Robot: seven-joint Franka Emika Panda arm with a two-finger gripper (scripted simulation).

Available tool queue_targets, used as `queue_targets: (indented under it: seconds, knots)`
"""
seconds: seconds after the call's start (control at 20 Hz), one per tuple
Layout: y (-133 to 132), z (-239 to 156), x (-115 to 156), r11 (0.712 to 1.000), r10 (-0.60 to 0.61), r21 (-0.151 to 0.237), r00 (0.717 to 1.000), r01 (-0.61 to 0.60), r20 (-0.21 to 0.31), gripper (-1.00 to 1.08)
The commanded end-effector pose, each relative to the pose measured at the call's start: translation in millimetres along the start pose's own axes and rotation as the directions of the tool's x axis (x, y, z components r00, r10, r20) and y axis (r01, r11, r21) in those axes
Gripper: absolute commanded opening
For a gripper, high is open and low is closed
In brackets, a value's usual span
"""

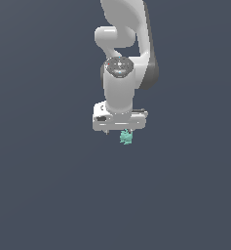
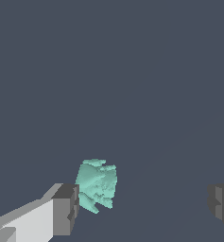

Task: Pick up the object and move it to a goal position.

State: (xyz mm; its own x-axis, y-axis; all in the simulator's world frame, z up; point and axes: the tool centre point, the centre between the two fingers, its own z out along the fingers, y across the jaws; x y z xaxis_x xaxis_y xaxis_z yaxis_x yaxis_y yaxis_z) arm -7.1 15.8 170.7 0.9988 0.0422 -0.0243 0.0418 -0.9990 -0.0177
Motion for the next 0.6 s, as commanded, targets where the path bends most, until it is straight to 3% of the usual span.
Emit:
queue_targets:
  seconds: [0.0, 0.55]
  knots:
    - [0.0, 0.0, 0.0, 1.000, 0.000, 0.000, 1.000, 0.000, 0.000, 1.00]
    - [7.9, 8.9, 0.6, 1.000, 0.007, -0.009, 1.000, -0.007, -0.001, 1.00]
